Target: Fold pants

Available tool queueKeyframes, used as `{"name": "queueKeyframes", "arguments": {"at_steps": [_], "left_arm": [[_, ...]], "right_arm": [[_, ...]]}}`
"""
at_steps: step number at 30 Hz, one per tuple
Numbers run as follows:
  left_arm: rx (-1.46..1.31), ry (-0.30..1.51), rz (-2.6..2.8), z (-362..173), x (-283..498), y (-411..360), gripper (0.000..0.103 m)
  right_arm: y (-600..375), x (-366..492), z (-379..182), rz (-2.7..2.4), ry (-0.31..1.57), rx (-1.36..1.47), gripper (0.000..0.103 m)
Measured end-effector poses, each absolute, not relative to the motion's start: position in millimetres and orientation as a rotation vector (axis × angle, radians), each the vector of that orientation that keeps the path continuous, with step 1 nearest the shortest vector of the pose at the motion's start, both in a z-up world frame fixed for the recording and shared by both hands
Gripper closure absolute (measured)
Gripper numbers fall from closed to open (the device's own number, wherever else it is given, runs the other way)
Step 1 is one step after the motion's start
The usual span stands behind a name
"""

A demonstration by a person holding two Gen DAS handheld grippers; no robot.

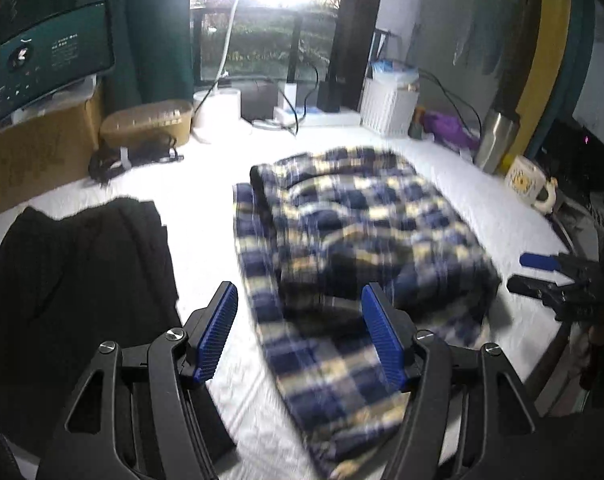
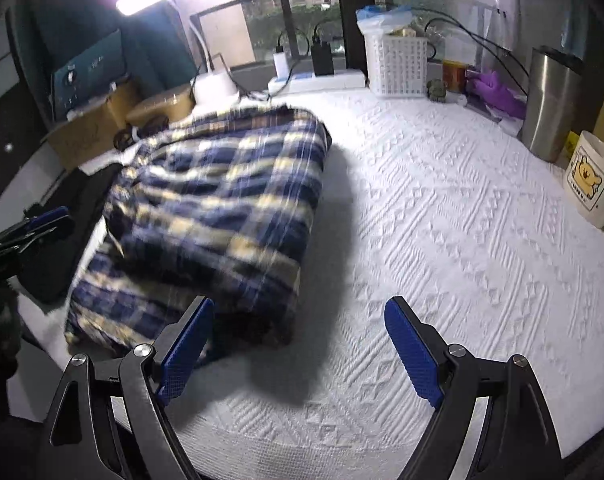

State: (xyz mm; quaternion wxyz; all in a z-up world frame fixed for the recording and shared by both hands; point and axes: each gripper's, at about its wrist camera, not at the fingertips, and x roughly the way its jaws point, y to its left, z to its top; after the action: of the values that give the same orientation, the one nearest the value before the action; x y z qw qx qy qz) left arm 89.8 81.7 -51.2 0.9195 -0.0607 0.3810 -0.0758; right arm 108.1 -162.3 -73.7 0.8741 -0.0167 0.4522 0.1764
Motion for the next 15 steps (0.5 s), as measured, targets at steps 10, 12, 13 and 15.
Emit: {"name": "queueKeyframes", "arguments": {"at_steps": [10, 12, 13, 15], "left_arm": [[-0.128, 0.788, -0.147, -46.3, 131.8, 74.7, 0.038], [-0.116, 0.81, -0.149, -50.8, 138.8, 71.8, 0.038], [-0.111, 0.82, -0.15, -52.8, 140.3, 70.8, 0.038], [-0.1, 0.857, -0.151, -59.3, 145.7, 69.4, 0.038]], "right_arm": [[-155.3, 143.7, -63.9, 0.406, 0.925, 0.018, 0.015], [-151.5, 150.2, -65.8, 0.415, 0.928, 0.022, 0.015], [-150.0, 152.3, -67.0, 0.419, 0.929, 0.023, 0.015], [-145.9, 157.6, -70.9, 0.424, 0.938, 0.024, 0.015]]}}
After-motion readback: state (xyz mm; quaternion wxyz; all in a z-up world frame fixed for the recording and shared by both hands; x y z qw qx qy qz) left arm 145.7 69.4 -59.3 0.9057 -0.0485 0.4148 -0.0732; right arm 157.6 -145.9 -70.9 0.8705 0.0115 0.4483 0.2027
